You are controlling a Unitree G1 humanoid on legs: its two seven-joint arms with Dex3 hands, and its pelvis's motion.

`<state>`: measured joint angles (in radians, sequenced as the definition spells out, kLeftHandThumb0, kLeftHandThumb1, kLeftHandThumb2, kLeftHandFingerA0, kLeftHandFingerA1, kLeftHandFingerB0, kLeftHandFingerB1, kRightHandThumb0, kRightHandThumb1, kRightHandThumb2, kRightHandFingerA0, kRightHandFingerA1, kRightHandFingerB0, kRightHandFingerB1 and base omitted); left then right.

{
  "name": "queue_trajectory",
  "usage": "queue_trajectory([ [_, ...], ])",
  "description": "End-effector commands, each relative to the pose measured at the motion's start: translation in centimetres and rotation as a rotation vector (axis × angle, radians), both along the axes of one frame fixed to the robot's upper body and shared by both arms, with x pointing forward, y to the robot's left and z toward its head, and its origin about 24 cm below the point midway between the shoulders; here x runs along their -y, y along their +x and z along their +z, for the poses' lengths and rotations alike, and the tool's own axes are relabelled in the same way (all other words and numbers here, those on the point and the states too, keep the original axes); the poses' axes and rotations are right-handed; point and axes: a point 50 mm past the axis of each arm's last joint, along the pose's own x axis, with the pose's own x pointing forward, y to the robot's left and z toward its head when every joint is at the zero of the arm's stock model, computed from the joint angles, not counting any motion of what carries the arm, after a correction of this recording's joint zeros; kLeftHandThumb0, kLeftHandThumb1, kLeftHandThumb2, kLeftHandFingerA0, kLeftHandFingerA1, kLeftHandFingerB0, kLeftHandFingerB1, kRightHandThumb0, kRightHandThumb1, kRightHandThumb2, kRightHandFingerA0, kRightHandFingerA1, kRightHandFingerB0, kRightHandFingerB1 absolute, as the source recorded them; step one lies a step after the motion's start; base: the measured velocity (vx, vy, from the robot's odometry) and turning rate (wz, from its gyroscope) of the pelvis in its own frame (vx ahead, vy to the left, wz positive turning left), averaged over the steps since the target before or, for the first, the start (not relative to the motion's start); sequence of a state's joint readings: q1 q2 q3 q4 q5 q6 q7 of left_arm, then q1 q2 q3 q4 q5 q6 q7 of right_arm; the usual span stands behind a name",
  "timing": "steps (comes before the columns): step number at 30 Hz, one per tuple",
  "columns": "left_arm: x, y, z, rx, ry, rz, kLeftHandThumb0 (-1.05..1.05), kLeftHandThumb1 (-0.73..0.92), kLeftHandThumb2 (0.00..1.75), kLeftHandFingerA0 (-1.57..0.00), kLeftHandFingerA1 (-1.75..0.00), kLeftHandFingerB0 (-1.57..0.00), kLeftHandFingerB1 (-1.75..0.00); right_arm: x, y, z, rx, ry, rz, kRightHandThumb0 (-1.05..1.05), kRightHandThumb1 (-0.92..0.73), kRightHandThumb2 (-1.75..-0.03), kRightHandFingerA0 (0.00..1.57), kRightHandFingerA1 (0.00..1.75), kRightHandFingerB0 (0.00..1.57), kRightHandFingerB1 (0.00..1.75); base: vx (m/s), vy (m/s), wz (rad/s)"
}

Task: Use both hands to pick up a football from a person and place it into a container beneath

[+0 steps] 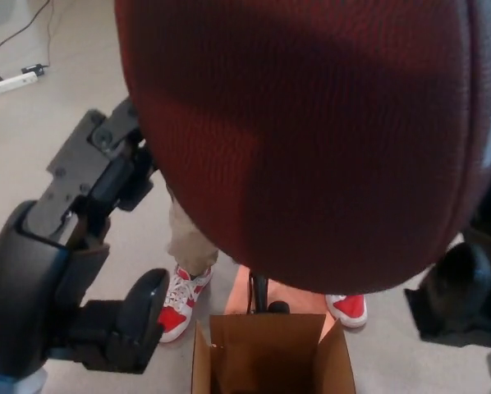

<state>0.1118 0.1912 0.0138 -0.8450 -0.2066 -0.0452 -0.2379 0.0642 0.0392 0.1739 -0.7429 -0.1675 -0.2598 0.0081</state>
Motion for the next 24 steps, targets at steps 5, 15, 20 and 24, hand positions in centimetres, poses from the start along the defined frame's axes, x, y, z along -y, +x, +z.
queue_trajectory([
  [5,2.3,-0.5,2.3,0.044,-0.050,-0.067,-0.82,0.71,1.05,-0.11,-0.42,-0.02,-0.28,-2.0,0.3,2.0,0.052,-0.005,0.075,-0.99,-0.91,-1.16,0.18,0.42,0.00,0.02,0.00,0.000,0.00],
  [15,6.0,0.4,2.1,0.046,-0.006,-0.043,-0.91,0.83,1.11,-0.06,-0.09,-0.07,-0.21,-7.4,1.4,0.5,-0.081,-0.063,0.261,-0.91,-0.91,-1.17,0.00,0.05,0.00,0.05,0.00,0.000,0.00],
  [20,6.3,1.2,1.5,0.011,-0.016,-0.017,-0.77,0.92,0.70,0.00,-0.17,-0.06,-0.26,-7.8,2.2,-0.1,-0.124,-0.047,0.251,-0.91,-0.92,-1.18,0.00,0.06,0.00,0.03,0.00,0.000,0.00],
  [24,6.1,2.6,0.4,-0.061,-0.017,0.017,-0.74,0.72,1.08,-0.03,-0.28,-0.04,-0.40,-7.7,3.4,-1.3,-0.198,-0.039,0.228,-0.87,-0.92,-1.19,0.00,0.07,0.00,0.05,0.00,0.000,0.00],
])
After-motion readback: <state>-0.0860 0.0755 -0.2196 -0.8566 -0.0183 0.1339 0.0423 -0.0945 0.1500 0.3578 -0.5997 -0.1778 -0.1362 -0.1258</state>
